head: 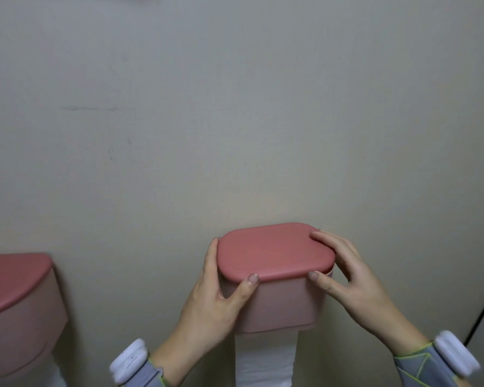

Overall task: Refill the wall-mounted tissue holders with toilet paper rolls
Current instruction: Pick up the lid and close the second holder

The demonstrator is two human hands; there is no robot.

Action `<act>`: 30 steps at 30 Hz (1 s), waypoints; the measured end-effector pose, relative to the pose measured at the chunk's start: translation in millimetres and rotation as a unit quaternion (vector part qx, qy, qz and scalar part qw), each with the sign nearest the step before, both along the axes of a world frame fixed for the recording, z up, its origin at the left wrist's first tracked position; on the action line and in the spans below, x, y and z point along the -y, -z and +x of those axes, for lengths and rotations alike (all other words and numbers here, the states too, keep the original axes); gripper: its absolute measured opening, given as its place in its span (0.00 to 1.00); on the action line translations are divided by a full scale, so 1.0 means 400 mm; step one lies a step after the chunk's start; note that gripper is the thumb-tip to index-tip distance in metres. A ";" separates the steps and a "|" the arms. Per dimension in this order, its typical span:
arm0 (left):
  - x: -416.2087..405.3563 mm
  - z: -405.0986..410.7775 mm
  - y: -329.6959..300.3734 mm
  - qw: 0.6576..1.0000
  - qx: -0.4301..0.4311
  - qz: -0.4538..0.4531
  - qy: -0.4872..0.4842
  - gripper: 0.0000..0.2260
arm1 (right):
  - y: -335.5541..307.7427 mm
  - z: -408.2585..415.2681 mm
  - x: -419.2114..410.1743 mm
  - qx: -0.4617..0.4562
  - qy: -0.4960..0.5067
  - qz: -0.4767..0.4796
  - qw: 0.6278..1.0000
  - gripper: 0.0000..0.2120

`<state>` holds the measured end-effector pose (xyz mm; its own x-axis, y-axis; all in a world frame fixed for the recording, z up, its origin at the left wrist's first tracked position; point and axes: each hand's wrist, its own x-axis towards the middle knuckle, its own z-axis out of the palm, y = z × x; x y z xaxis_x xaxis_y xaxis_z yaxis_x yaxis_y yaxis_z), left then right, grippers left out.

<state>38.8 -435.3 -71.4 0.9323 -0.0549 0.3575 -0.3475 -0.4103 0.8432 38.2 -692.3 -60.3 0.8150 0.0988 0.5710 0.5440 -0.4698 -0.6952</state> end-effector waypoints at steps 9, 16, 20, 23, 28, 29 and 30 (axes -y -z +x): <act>-0.004 0.012 -0.001 1.000 0.021 -0.011 0.014 0.48 | 0.020 0.007 0.005 -0.041 -0.032 0.020 0.998 0.29; 0.000 0.012 0.002 1.000 0.020 -0.006 0.016 0.36 | 0.036 0.010 0.011 -0.051 -0.039 0.030 0.997 0.29; -0.002 0.016 0.001 1.000 0.020 -0.011 0.019 0.39 | 0.026 0.015 0.009 -0.022 -0.002 -0.018 1.000 0.25; -0.003 0.023 0.002 1.000 0.016 -0.010 0.015 0.43 | 0.013 0.025 0.006 0.000 0.017 -0.050 0.999 0.24; -0.001 0.032 0.014 0.999 0.019 -0.021 0.027 0.34 | 0.017 0.027 -0.002 -0.002 0.029 -0.069 0.997 0.24; -0.003 0.034 0.017 0.999 0.018 -0.026 0.029 0.33 | 0.016 0.023 -0.006 -0.003 0.036 -0.063 0.997 0.23; -0.004 0.037 0.019 0.999 0.018 -0.029 0.032 0.33 | 0.016 0.017 -0.009 -0.007 0.043 -0.052 0.998 0.22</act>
<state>53.7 -433.7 -78.9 0.9138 -0.0913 0.3958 -0.4024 -0.3373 0.8511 45.1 -688.8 -66.6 0.8311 0.0864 0.5494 0.4886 -0.5852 -0.6472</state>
